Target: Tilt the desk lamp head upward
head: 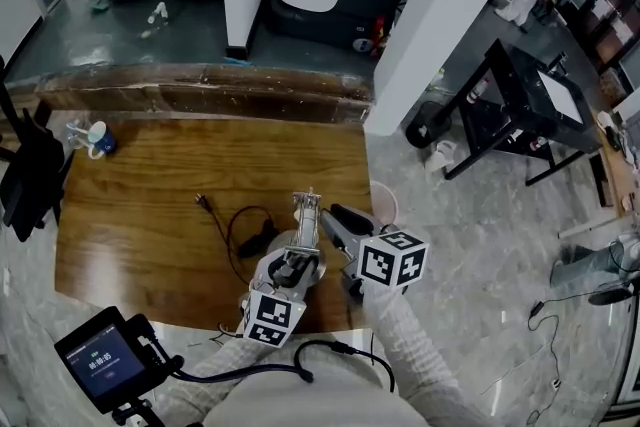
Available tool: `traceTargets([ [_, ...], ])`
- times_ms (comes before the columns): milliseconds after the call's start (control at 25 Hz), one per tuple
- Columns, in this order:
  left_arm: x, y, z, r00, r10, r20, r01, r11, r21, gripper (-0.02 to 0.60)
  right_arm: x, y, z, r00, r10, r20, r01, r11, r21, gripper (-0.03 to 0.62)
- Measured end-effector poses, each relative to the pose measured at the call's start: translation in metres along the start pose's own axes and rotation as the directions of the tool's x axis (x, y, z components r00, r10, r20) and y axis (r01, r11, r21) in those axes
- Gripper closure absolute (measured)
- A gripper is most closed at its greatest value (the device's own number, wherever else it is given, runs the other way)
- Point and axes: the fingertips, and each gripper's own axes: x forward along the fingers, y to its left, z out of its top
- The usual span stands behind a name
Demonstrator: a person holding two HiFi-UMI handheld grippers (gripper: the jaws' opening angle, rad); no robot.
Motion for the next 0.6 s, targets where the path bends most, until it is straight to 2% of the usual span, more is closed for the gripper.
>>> traceTargets([
  [80, 0.000, -0.001, 0.000, 1.000, 0.006, 0.000, -0.006, 1.000, 0.008, 0.442, 0.002, 0.000, -0.002, 1.000, 0.018, -0.022, -0.017, 1.000, 0.020, 0.502],
  [200, 0.001, -0.001, 0.001, 1.000, 0.013, 0.001, -0.013, 1.000, 0.010, 0.442, 0.004, 0.000, -0.005, 0.995, 0.082, -0.062, -0.074, 0.990, 0.118, 0.507],
  [280, 0.002, 0.000, 0.002, 1.000, 0.021, -0.001, -0.021, 1.000, 0.021, 0.442, 0.006, 0.002, -0.008, 0.985, 0.146, -0.089, -0.124, 0.970, 0.211, 0.515],
  [320, 0.002, 0.000, 0.004, 1.000, 0.024, 0.000, -0.024, 0.999, 0.024, 0.442, 0.007, 0.002, -0.009, 0.978, 0.189, -0.089, -0.157, 0.946, 0.284, 0.516],
  [360, 0.002, 0.000, 0.005, 1.000, 0.026, 0.002, -0.026, 0.999, 0.023, 0.442, 0.007, 0.003, -0.008, 0.968, 0.238, -0.075, -0.194, 0.907, 0.374, 0.517],
  [440, 0.003, 0.000, 0.005, 1.000, 0.028, 0.004, -0.028, 0.999, 0.018, 0.442, 0.008, 0.003, -0.007, 0.945, 0.326, -0.024, -0.261, 0.798, 0.542, 0.525],
  [560, 0.004, 0.001, 0.002, 1.000, 0.031, 0.002, -0.031, 0.999, 0.016, 0.442, 0.012, 0.003, -0.008, 0.910, 0.412, 0.050, -0.328, 0.640, 0.694, 0.490],
  [600, 0.005, 0.002, 0.002, 1.000, 0.031, 0.001, -0.031, 0.999, 0.016, 0.442, 0.014, 0.004, -0.009, 0.902, 0.427, 0.064, -0.337, 0.604, 0.722, 0.483],
])
